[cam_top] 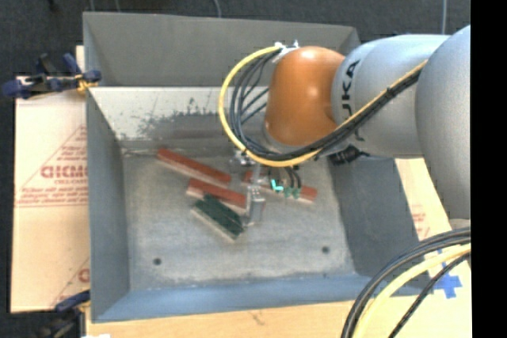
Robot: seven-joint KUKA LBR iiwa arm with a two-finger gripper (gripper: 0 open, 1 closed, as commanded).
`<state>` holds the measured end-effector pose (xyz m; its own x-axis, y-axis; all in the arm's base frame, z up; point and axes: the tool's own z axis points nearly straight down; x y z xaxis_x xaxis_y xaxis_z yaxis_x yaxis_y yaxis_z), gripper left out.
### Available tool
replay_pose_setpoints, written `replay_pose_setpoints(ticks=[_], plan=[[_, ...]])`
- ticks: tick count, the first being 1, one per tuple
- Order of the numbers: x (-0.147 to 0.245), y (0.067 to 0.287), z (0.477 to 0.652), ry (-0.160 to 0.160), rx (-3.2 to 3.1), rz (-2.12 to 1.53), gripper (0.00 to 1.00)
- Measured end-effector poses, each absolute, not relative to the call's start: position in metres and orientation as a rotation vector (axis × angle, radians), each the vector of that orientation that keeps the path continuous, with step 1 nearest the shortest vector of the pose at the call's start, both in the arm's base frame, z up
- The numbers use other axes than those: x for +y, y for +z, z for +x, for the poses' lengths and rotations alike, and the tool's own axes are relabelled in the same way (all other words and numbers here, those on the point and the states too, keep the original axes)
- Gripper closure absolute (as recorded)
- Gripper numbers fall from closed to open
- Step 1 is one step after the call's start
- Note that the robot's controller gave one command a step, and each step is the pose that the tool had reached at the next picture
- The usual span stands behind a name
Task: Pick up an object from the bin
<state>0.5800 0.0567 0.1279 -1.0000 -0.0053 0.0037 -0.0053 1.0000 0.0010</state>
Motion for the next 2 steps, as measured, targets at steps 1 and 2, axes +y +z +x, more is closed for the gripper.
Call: replay_pose_setpoints(ticks=[1,2], plan=[[0.057,0.132,0.582,-0.002,-3.145,0.006,0.00],[0.068,0.123,0.566,-0.001,-3.139,-0.224,0.00]])
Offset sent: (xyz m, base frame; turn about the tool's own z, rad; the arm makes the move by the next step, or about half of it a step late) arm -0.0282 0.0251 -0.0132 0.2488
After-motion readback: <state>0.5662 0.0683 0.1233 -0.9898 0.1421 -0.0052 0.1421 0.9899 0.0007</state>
